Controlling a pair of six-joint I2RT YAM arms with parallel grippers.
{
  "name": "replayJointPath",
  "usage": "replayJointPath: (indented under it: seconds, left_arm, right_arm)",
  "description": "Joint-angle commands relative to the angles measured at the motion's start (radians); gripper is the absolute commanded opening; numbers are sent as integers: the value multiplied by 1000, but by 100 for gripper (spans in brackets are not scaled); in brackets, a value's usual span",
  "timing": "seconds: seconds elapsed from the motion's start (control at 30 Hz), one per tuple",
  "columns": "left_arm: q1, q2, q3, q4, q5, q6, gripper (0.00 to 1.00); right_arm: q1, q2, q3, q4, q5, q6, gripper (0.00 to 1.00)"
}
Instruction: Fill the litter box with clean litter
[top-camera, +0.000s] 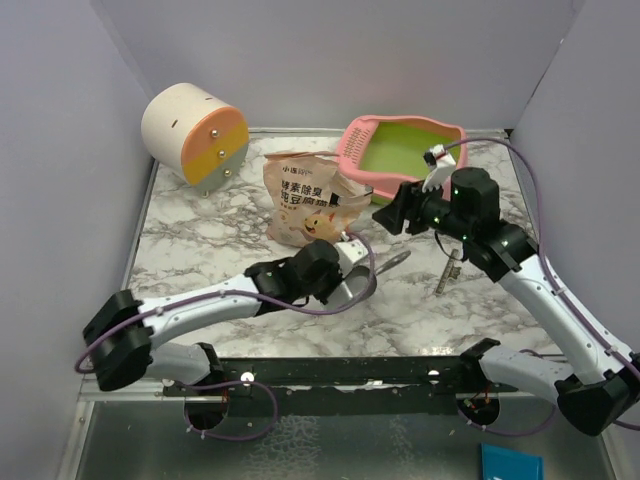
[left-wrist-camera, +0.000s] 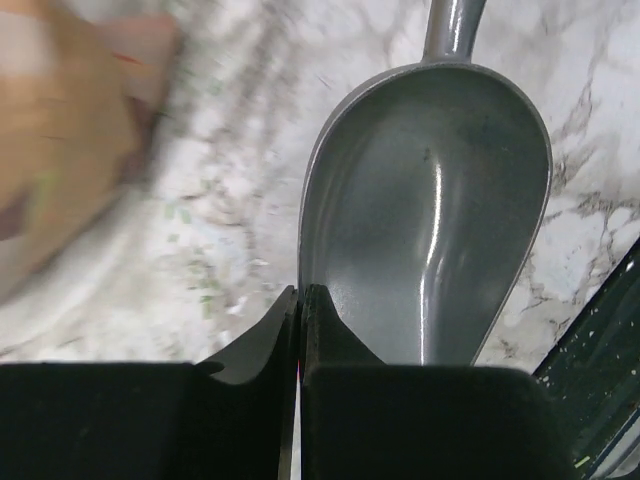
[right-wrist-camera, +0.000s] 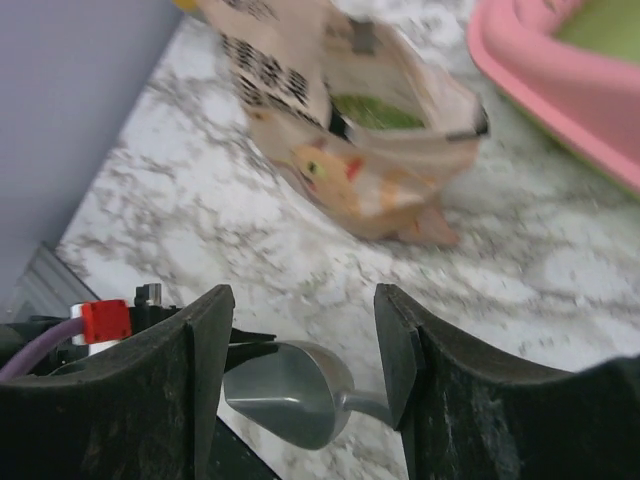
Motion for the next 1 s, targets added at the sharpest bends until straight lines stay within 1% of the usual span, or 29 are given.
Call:
replayJointPath:
  seconds: [0.0, 0.07, 0.17, 0.37, 0.43, 0.5, 0.73, 0.87, 0.97]
  left_arm:
    - [8, -242, 24, -34, -260, 78, 0]
    - [14, -330, 29, -34, -304, 102, 0]
    - [17, -430, 43, -59, -342, 125, 0]
    - [18, -563, 37, -95, -347, 132, 0]
    - [19, -590, 34, -105, -346, 129, 0]
    - [18, -603, 33, -114, -355, 130, 0]
    - [18, -596, 34, -116, -343, 128, 0]
    - [18, -587, 32, -103, -342, 133, 0]
    - [18, -582, 36, -97, -335, 136, 0]
  right_arm:
    - [-2, 71, 206, -28, -230, -44, 60]
    - [-2, 108, 262, -31, -299, -55, 60]
    - [-2, 133, 302, -2, -363, -52, 61]
    - [-2, 169, 342, 52, -434, -55, 61]
    - [-2, 188, 357, 53, -486, -56, 61]
    - [-2, 207, 363, 62, -553, -56, 61]
    - [-2, 229, 352, 69, -602, -60, 60]
    - [-2, 239, 348, 76, -642, -60, 52]
    - [-2, 250, 342, 63, -660, -74, 50]
